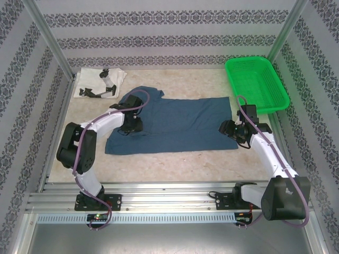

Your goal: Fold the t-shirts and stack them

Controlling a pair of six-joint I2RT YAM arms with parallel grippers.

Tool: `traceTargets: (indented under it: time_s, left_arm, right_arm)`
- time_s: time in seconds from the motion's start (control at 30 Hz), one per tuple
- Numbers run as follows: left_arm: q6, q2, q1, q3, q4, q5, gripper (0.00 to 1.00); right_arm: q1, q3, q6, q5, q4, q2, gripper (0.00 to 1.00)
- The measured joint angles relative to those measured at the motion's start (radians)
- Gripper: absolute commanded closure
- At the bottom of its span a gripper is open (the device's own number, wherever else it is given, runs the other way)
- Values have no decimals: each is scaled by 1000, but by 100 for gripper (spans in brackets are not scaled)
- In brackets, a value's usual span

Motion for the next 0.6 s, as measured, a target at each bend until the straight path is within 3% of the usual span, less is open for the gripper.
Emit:
traceTargets:
  time_s: [0.6]
  left_arm:
    - [242,1,-33,18,-81,-68,55]
  right_arm:
    - [0,-10,-7,0,0,-11,40]
